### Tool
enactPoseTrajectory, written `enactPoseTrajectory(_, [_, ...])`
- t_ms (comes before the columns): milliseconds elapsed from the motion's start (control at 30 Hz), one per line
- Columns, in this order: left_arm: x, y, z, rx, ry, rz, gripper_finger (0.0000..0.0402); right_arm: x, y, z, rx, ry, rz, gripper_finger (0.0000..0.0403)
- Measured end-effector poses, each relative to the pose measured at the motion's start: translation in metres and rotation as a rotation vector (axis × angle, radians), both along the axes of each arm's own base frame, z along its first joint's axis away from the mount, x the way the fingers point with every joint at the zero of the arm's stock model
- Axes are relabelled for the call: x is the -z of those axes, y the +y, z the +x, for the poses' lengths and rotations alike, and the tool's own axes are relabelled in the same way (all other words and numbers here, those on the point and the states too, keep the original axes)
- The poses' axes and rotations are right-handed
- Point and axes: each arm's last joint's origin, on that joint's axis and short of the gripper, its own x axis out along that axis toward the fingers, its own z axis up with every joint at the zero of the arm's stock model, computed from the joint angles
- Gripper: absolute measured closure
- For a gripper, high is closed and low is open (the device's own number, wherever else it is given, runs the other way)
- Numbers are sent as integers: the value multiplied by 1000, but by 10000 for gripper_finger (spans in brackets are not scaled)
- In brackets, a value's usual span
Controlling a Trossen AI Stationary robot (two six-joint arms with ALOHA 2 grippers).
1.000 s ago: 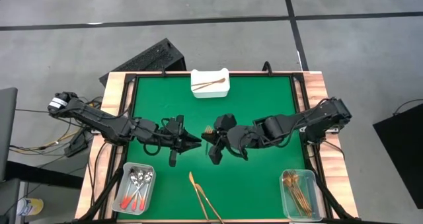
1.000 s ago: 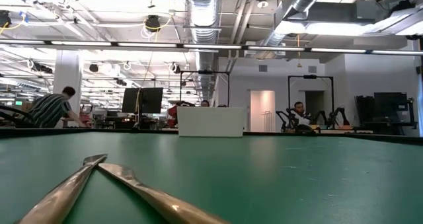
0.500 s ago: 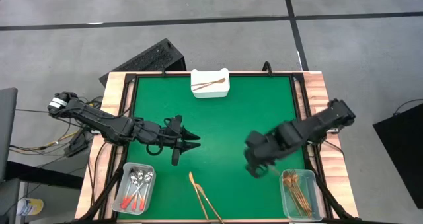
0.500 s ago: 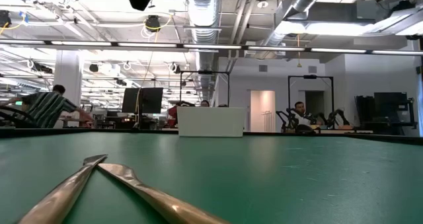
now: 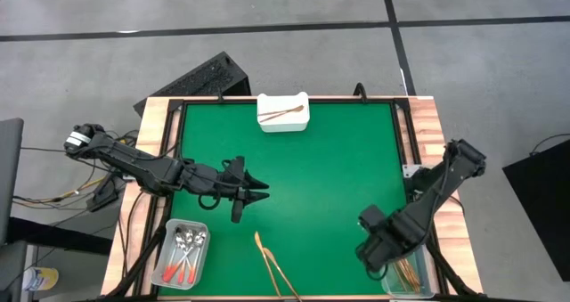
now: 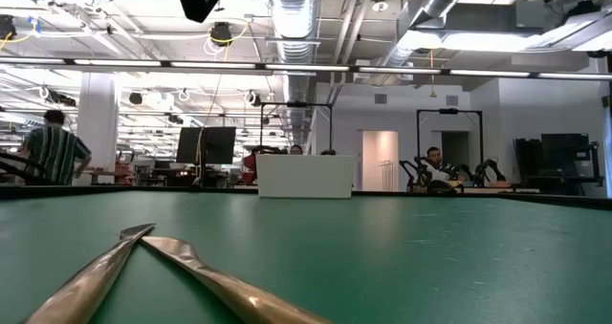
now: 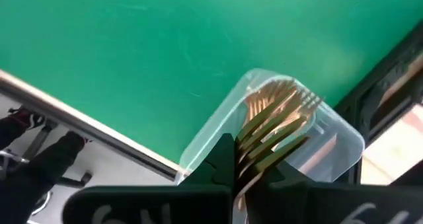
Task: Sort silverware by color (type)
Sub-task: Put the gold fork into the transparent bin, then put the gold table knife into the white bin
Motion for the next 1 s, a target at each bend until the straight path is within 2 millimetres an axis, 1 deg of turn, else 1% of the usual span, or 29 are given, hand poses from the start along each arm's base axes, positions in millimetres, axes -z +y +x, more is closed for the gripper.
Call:
enactPoseTrajectory(100, [0,0,0,8,0,32,287,14,8,-6,34,11,-1,365])
enactPoseTrajectory(267, [3,1,-1,28,29,99,287,34,13,-14,83,38,-35,332])
enactPoseTrajectory(333, [5,0,-1,58,47,141,287,38,14,-17,104,45,-59,318])
enactPoseTrajectory(467, [4,-1,-1,117,42,172,287,37,14,-19,127,6,-107,276])
enactPoseTrajectory(600, [6,-3,0,165,48,182,287,29,14,-16,130,-28,-106,220])
enactPoseTrajectory(667, [11,-5,4,206,59,220,287,23,13,-12,132,-77,-111,194])
enactPoseTrajectory(733, [20,-9,10,288,85,281,287,15,10,-5,137,-133,-120,176])
enactPoseTrajectory(867, [32,-24,29,470,127,377,287,-5,1,9,116,-217,-105,163])
enactPoseTrajectory(1000, [53,-48,49,646,194,480,287,-19,-8,21,114,-284,-97,167])
